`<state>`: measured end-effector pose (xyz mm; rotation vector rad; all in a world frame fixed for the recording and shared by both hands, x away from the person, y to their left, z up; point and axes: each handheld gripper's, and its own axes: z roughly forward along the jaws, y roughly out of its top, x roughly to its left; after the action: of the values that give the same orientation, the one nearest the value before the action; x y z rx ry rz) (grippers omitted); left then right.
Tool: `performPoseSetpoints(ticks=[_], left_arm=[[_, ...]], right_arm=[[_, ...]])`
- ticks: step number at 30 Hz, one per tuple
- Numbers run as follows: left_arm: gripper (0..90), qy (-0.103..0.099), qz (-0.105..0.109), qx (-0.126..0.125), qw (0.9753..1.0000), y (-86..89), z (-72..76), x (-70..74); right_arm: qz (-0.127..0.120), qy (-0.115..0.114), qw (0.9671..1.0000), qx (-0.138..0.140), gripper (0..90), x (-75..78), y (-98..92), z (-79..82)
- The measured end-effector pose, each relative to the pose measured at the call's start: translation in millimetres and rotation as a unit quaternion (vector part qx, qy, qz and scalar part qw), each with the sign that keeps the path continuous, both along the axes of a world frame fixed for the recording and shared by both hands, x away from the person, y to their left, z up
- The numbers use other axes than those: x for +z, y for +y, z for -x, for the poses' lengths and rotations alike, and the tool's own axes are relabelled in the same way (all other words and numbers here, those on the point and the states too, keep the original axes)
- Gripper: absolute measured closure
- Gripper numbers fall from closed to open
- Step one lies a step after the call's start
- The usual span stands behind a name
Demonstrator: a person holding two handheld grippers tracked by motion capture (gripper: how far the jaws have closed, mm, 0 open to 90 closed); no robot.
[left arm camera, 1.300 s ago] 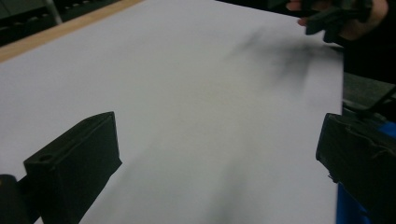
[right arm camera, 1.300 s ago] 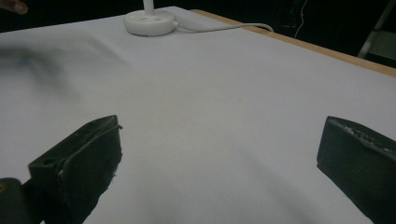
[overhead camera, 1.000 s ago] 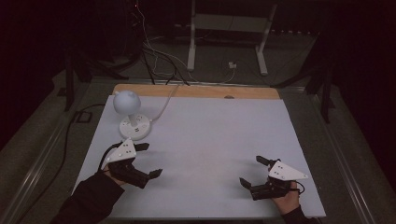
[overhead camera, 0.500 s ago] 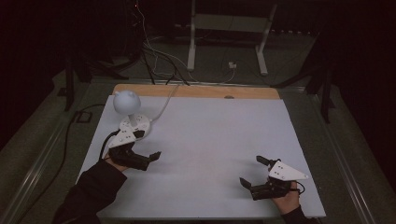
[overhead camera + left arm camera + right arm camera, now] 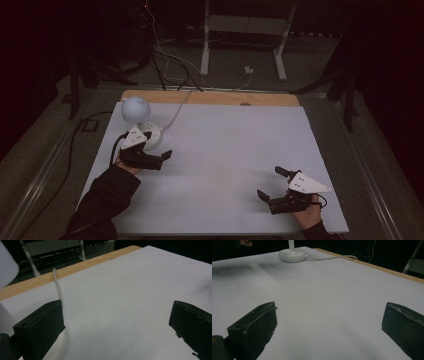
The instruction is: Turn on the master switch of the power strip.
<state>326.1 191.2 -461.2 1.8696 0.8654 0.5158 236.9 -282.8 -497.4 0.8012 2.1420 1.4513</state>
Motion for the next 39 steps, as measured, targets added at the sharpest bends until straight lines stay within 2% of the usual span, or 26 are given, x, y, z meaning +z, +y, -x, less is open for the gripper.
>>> performPoseSetpoints(ticks=[5, 6, 8, 12, 17, 21, 22, 24, 25, 27, 30, 33, 34, 36, 39], left_arm=[[1.1, -0.003, -0.005, 0.023, 0.9997, -0.6, -5.9, -4.1], [1.8, -0.003, -0.009, 0.035, 0.9993, -1.4, -8.3, -6.0], [1.8, -0.003, -0.010, 0.039, 0.9992, -1.8, -9.7, -7.2], [1.8, -0.002, -0.017, 0.067, 0.9976, -4.5, -16.4, -12.8], [1.8, -0.001, -0.013, 0.079, 0.9968, -5.0, -21.0, -15.5], [1.6, 0.012, -0.010, 0.091, 0.9957, -6.9, -24.3, -18.0], [0.9, 0.010, -0.016, 0.105, 0.9942, -9.4, -25.2, -20.1], [0.5, 0.011, -0.017, 0.111, 0.9936, -10.1, -26.1, -21.4], [0.6, 0.008, -0.019, 0.127, 0.9916, -10.9, -27.6, -24.1], [0.6, 0.005, -0.018, 0.134, 0.9908, -10.8, -28.8, -26.2], [0.8, 0.004, -0.030, 0.147, 0.9887, -12.4, -30.3, -27.9], [7.2, 0.003, -0.038, 0.161, 0.9862, -14.5, -32.3, -31.0], [8.4, 0.003, -0.038, 0.161, 0.9862, -14.5, -32.3, -31.0], [13.1, 0.002, -0.039, 0.174, 0.9840, -13.9, -34.0, -32.4], [22.7, 0.004, -0.034, 0.180, 0.9830, -12.0, -35.5, -32.9]], right_arm=[[0.000, 0.000, 1.0000, 0.000, 0.0, -0.1, -0.2, -0.2], [0.000, 0.000, 1.0000, 0.000, 0.0, -0.1, -0.2, -0.2], [0.000, 0.000, 1.0000, 0.000, 0.0, -0.1, -0.3, -0.2], [0.000, 0.000, 1.0000, -0.001, 0.0, -0.5, -0.9, -0.5], [0.000, 0.000, 1.0000, 0.000, 0.0, -0.4, -1.2, -0.4], [-0.002, 0.000, 1.0000, 0.000, 0.0, -0.4, -1.4, -0.5], [-0.001, 0.000, 1.0000, 0.000, 0.0, -0.6, -1.3, -0.7], [-0.001, 0.000, 1.0000, 0.000, 0.0, -0.6, -1.4, -0.7], [-0.001, 0.000, 1.0000, 0.000, 0.0, -0.5, -1.7, -0.7], [-0.003, 0.001, 1.0000, 0.000, 0.0, -0.4, -1.9, -0.6], [-0.002, 0.001, 1.0000, 0.000, 0.0, -0.4, -2.0, -0.6], [-0.003, 0.000, 1.0000, 0.000, 0.0, -0.2, -2.3, -0.5], [-0.002, 0.000, 1.0000, -0.001, 0.0, -0.2, -2.6, -0.5], [-0.004, 0.000, 1.0000, -0.001, 0.0, -0.1, -3.3, -0.5], [-0.005, 0.000, 1.0000, -0.001, 0.0, 0.3, -3.8, -0.3]])
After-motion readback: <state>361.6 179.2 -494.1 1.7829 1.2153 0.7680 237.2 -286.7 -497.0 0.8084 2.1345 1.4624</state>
